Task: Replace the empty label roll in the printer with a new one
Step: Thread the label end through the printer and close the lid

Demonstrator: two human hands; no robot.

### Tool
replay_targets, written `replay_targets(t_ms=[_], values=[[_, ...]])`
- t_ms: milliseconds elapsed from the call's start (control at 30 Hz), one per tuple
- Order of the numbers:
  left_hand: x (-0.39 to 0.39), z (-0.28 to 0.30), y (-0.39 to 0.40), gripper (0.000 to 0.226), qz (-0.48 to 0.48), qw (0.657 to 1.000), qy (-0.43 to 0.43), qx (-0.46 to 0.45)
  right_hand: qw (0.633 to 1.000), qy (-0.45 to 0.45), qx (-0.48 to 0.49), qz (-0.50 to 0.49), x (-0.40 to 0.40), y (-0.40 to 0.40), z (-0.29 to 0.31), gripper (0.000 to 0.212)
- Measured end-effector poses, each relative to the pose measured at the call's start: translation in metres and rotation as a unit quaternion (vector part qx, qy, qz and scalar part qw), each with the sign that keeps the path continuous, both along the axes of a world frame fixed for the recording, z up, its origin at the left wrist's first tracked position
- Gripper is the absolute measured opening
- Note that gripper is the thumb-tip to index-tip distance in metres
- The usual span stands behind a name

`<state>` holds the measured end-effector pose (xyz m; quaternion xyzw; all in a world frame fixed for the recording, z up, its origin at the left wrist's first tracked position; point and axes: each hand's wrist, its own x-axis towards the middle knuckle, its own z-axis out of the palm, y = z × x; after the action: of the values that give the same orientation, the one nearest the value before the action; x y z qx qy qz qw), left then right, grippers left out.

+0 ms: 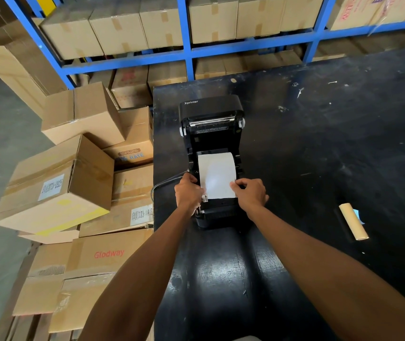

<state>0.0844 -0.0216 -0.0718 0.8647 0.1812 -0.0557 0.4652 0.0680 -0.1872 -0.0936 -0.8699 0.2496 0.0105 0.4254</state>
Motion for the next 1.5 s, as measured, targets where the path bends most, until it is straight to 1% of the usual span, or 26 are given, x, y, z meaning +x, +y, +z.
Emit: replay_targets(t_ms=[167, 333, 567, 800, 867, 967, 1100, 1233, 1267, 1300, 1367, 1400, 1433, 1500], values=[[0.001, 0.001, 0.005, 0.030, -0.025, 1.000, -0.003, -0.003, 1.000, 0.012, -0.010, 0.017, 0.003, -0.003, 0.000, 0.010], [0.003, 0.002, 0.007, 0.029, -0.056, 0.998, 0.009, 0.006, 1.000, 0.015, -0.005, 0.007, 0.003, -0.006, 0.002, 0.009], [0.003, 0.000, 0.009, 0.026, -0.053, 0.998, -0.010, 0.011, 0.999, 0.021, -0.032, 0.016, 0.002, -0.008, 0.005, 0.008], [0.005, 0.007, 0.009, 0.034, -0.069, 0.997, 0.028, -0.007, 0.995, 0.037, -0.073, 0.050, 0.000, -0.009, 0.008, 0.014], [0.004, 0.007, 0.009, 0.036, -0.057, 0.998, 0.018, -0.015, 0.993, 0.040, -0.093, 0.062, 0.000, -0.009, 0.010, 0.015], [0.001, 0.003, 0.009, 0.032, -0.049, 0.999, 0.004, -0.023, 0.990, 0.046, -0.113, 0.077, -0.001, -0.011, 0.011, 0.016], [0.000, 0.003, 0.010, 0.031, -0.078, 0.997, 0.013, -0.017, 0.994, 0.027, -0.089, 0.060, -0.004, -0.011, 0.009, 0.013], [0.002, 0.006, 0.009, 0.038, -0.085, 0.996, 0.030, -0.013, 0.997, 0.000, -0.060, 0.056, -0.006, -0.009, 0.007, 0.010], [0.000, 0.006, 0.008, 0.041, -0.089, 0.996, 0.013, -0.002, 0.996, 0.000, -0.061, 0.060, -0.006, -0.010, 0.007, 0.010], [-0.003, 0.006, 0.006, 0.041, -0.097, 0.995, -0.023, 0.022, 0.996, 0.002, -0.066, 0.065, -0.007, -0.011, 0.006, 0.010], [-0.017, 0.002, 0.003, 0.035, -0.134, 0.978, -0.131, 0.092, 0.994, 0.005, -0.079, 0.077, -0.009, -0.013, 0.004, 0.010], [-0.024, -0.001, 0.003, 0.031, -0.177, 0.958, -0.185, 0.131, 0.993, 0.006, -0.083, 0.083, -0.010, -0.013, 0.003, 0.010], [-0.030, -0.005, 0.005, 0.029, -0.240, 0.929, -0.222, 0.174, 0.993, 0.007, -0.086, 0.087, -0.010, -0.014, 0.002, 0.009], [-0.039, -0.014, 0.011, 0.032, -0.359, 0.862, -0.243, 0.263, 0.992, 0.005, -0.091, 0.092, -0.012, -0.015, 0.002, 0.010]])
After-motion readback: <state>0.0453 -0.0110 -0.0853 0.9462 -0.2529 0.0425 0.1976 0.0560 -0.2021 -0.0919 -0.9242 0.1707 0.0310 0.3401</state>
